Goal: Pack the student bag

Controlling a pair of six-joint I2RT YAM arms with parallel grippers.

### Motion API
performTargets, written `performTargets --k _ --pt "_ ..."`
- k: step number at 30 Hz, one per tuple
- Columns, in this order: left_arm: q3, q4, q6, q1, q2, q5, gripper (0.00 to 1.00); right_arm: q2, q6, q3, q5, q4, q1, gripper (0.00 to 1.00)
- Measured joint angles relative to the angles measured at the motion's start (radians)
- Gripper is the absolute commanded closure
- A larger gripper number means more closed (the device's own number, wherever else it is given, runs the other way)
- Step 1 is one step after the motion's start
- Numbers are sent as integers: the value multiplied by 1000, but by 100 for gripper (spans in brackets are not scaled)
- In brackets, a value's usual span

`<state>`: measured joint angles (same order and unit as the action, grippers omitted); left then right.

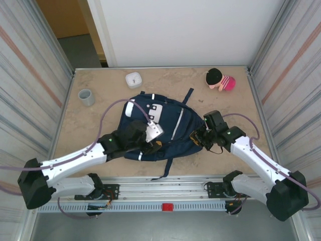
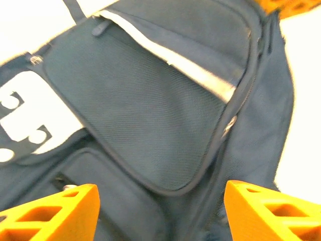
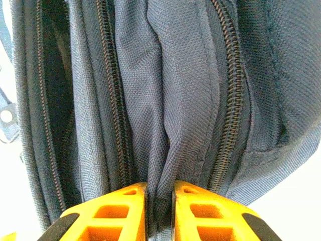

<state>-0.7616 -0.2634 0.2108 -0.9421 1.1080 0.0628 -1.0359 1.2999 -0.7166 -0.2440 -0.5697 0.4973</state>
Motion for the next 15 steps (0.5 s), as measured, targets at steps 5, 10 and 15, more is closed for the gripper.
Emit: performTargets --k 5,10,15 --pt "22 18 230 46 46 -40 20 0 -3 0 -4 2 0 83" --pt "22 92 362 46 177 -40 19 0 -8 0 -5 1 0 85" --pt "13 163 457 46 268 -29 19 0 -14 0 -9 0 0 85"
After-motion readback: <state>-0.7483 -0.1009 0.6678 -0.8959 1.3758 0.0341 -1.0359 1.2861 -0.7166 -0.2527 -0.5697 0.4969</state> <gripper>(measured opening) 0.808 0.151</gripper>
